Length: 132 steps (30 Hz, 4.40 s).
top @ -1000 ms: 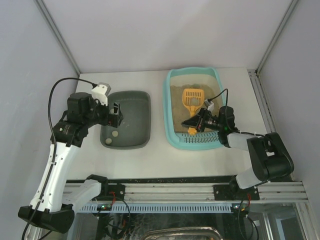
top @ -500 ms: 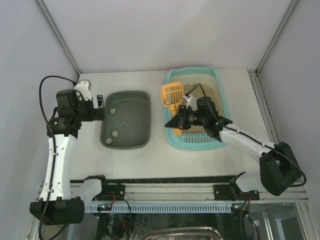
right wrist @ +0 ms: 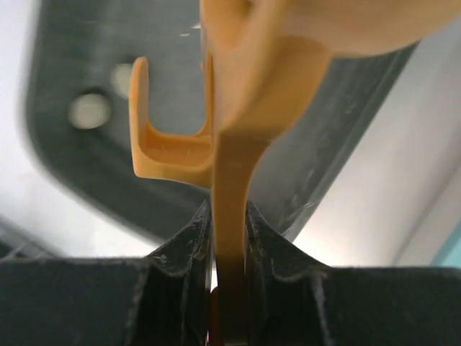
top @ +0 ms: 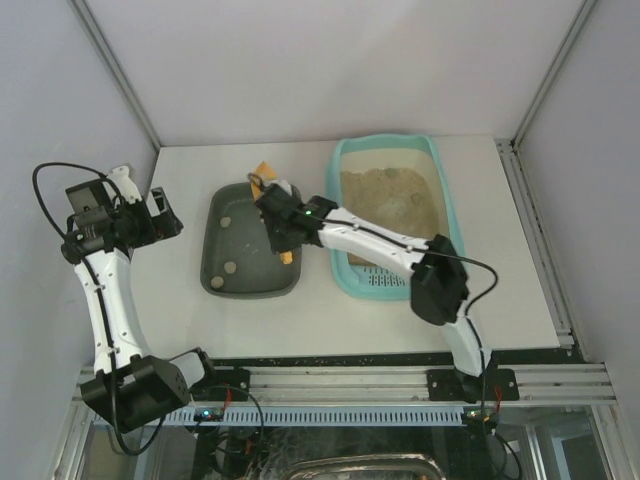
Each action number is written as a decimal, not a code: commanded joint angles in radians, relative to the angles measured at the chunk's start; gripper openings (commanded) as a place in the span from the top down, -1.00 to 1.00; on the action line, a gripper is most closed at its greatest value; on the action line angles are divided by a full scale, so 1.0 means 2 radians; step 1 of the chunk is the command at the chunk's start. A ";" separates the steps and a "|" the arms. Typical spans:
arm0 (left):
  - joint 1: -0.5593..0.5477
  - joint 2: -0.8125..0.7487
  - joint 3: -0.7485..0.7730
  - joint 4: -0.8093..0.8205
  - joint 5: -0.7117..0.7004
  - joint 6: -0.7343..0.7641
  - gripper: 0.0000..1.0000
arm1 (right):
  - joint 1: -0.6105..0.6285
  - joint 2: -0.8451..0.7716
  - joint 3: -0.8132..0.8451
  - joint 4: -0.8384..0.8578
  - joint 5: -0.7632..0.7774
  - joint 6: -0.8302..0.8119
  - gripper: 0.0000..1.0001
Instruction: Clean the litter box
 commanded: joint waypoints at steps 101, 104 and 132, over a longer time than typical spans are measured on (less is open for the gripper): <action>-0.289 0.479 0.352 0.419 0.154 -0.331 -0.99 | -0.276 0.015 0.059 -0.287 0.042 -0.011 1.00; -0.298 0.500 0.351 0.455 0.152 -0.369 -1.00 | -0.279 0.044 0.076 -0.301 0.067 -0.019 1.00; -0.290 0.448 0.218 0.481 0.168 -0.302 -0.99 | -0.316 0.214 0.185 -0.194 0.028 -0.054 1.00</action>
